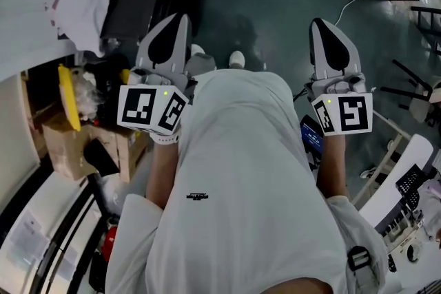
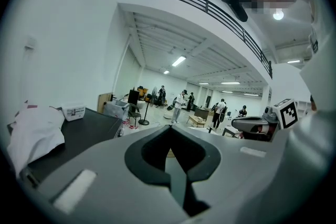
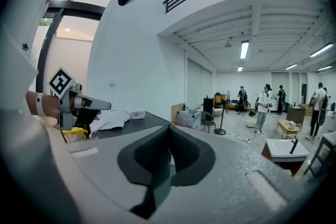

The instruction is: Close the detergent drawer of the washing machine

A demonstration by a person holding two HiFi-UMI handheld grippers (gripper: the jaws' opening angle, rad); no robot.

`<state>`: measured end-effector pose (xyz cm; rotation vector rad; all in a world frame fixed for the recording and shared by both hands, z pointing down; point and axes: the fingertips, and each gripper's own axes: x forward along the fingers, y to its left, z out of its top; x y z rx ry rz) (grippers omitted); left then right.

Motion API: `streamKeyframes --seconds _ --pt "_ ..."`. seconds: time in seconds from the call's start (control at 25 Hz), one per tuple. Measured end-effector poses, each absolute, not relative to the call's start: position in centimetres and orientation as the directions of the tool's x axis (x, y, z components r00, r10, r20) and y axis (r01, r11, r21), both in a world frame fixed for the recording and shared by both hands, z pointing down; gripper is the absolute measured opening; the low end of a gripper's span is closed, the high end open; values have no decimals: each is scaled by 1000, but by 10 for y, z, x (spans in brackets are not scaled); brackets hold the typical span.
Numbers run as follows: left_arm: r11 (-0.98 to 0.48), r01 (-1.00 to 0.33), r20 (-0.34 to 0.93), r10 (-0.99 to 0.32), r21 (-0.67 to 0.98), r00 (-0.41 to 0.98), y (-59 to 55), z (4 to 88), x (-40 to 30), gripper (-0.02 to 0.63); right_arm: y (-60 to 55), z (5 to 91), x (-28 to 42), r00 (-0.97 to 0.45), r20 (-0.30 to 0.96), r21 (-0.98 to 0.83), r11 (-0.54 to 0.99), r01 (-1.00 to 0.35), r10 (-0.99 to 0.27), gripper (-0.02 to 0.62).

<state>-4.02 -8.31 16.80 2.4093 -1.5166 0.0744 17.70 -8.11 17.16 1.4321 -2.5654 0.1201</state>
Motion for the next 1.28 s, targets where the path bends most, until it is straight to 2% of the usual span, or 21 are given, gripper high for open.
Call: streamKeyframes --seconds 1.28 --pt "-445 -859 193 -847 251 495 -62 168 -18 18 -57 168 171 -532 211 16 547 -837 -820 -9"
